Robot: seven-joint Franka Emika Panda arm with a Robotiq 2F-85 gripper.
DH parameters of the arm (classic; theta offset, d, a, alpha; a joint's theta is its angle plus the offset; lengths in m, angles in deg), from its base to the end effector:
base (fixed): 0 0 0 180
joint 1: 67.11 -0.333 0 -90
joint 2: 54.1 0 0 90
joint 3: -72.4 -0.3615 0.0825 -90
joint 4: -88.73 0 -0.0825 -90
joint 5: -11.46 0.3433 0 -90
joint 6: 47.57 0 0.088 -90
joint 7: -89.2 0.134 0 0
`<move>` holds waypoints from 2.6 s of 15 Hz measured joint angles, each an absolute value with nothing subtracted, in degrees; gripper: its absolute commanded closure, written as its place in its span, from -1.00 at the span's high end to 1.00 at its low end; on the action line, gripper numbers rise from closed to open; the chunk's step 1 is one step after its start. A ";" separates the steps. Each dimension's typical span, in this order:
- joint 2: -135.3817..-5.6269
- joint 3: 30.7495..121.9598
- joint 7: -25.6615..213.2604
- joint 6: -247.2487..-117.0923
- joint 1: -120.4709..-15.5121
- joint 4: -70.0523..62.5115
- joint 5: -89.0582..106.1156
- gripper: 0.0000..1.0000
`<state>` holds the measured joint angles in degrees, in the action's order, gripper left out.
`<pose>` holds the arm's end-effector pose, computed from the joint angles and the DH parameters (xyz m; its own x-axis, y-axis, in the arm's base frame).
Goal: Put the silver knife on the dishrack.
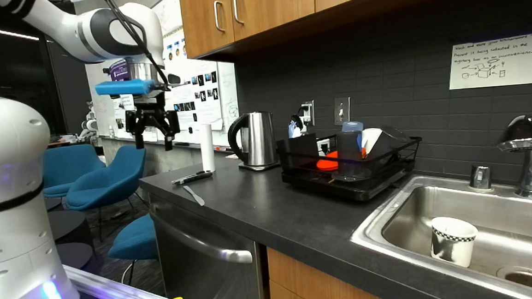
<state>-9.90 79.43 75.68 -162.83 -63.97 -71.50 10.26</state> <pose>0.2344 -0.0445 0.4366 0.9947 0.1027 -0.0004 0.1024 -0.9924 -0.0686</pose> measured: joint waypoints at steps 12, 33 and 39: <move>-24.29 82.35 51.37 -174.24 -70.78 -68.52 7.06 1.00; -30.84 82.08 47.68 -176.20 -71.15 -66.52 7.13 1.00; -36.07 81.67 43.45 -179.52 -71.25 -65.54 7.35 1.00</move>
<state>-36.07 81.67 43.45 -179.52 -71.25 -65.54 7.35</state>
